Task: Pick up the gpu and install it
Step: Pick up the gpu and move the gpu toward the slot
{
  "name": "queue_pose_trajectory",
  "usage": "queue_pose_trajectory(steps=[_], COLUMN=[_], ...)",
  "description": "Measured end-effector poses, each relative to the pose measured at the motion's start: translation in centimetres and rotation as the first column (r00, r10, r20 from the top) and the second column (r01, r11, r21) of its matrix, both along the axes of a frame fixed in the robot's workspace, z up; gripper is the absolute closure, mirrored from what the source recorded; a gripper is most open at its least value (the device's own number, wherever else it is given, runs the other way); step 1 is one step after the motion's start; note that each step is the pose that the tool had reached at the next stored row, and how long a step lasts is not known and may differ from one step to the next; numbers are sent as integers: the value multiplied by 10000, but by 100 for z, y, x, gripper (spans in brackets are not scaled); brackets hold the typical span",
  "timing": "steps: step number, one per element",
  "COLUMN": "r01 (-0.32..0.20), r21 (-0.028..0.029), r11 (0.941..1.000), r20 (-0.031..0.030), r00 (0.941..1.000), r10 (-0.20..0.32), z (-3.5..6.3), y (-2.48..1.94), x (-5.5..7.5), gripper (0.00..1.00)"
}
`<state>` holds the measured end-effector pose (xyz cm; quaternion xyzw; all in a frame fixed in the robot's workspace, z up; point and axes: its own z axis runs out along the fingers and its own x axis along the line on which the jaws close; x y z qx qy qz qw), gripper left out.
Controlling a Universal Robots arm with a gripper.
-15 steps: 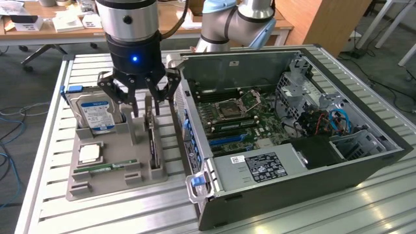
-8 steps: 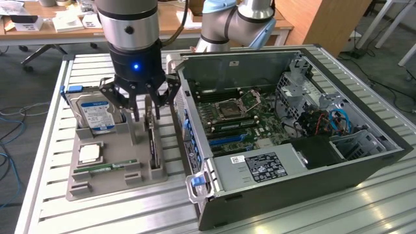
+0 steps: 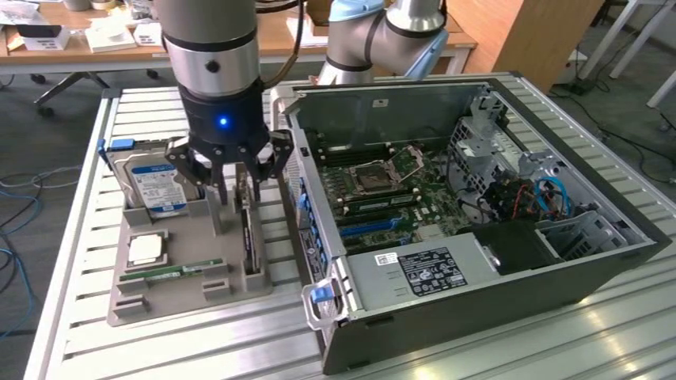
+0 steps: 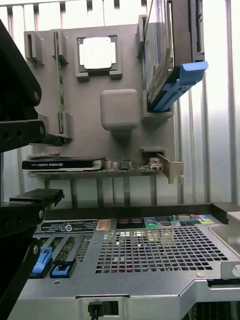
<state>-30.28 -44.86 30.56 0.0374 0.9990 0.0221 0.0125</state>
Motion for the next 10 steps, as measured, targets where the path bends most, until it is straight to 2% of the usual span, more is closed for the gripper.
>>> queue_pose_trajectory(steps=[10], r01=[0], r21=[0], r11=[10000], r20=[0], r00=[10000], r10=[0], z=[-183], y=[0], x=[0], gripper=[53])
